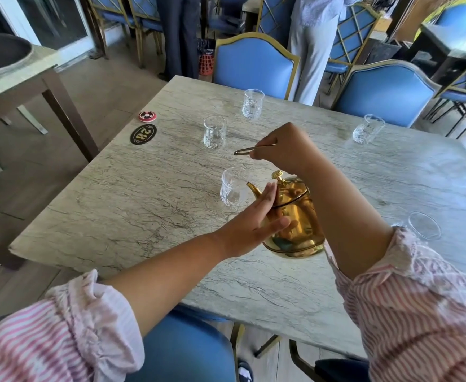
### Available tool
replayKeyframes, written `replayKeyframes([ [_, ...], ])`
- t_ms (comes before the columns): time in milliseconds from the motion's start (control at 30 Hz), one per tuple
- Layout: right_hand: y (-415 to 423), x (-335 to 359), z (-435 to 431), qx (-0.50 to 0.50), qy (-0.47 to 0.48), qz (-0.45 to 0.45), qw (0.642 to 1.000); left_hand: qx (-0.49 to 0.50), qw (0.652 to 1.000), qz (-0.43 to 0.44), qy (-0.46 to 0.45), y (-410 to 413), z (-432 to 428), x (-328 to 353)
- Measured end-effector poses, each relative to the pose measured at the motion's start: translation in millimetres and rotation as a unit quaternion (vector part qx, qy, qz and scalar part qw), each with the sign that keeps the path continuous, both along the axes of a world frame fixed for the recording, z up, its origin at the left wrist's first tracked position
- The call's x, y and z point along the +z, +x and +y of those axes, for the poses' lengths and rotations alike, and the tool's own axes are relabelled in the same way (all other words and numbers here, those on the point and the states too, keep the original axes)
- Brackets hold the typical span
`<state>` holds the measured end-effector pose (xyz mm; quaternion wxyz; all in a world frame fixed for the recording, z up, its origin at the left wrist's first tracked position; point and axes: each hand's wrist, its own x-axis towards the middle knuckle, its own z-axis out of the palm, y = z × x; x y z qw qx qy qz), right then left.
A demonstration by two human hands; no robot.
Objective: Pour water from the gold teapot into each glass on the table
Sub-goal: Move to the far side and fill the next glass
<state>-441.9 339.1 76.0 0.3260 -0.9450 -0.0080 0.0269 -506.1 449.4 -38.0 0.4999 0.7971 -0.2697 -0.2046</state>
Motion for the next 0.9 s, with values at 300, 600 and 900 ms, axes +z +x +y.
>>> replayKeyframes([
  [300,4.7,-0.2,4.6,0.017,-0.012,0.008,1.0,0.005,1.0,0.015,-0.009,0.8,0.7,0.8],
  [600,7.6,-0.2,9.3,0.026,-0.022,0.011,0.999,0.007,1.0,0.018,-0.013,1.2,2.2,1.9],
  [900,7.3,0.5,11.3,0.032,-0.032,0.01,0.999,0.005,1.0,0.021,-0.022,1.0,2.9,3.8],
])
